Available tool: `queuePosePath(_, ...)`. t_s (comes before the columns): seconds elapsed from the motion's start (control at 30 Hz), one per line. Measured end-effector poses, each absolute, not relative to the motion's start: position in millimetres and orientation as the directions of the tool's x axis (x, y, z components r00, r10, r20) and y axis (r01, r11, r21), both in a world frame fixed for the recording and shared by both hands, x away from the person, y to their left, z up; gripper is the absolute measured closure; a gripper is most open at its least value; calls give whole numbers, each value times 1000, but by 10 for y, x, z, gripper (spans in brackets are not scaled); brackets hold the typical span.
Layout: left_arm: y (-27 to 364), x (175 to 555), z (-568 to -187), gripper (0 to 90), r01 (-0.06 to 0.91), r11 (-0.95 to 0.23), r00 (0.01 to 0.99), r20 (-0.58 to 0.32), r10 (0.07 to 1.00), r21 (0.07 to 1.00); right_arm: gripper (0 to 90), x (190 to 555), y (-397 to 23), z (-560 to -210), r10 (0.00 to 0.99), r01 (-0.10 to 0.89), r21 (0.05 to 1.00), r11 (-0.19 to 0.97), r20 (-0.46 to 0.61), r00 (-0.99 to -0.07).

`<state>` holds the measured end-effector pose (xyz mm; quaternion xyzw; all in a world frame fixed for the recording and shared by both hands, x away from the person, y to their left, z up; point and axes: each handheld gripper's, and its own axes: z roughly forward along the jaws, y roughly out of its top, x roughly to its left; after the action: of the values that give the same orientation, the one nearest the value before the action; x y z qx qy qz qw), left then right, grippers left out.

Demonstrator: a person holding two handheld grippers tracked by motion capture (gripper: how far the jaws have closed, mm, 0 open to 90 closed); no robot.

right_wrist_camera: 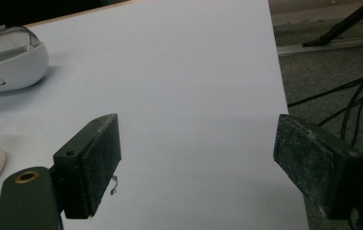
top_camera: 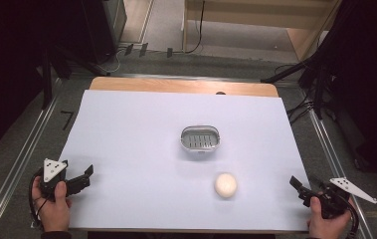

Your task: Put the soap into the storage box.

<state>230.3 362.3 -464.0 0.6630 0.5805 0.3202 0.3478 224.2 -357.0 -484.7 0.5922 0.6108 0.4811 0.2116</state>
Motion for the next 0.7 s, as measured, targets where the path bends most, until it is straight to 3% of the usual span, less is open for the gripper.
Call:
queuePosePath(0.27,3621,2302,-4639,145,546,-85,123,21,992,833,210,2335,-3453,-4787,917,602,790,-115,318,-242)
queuePosePath(0.7,3621,2303,-4640,145,547,-87,125,22,992,833,214,2382,-3123,-4614,925,638,770,11,234,-298)
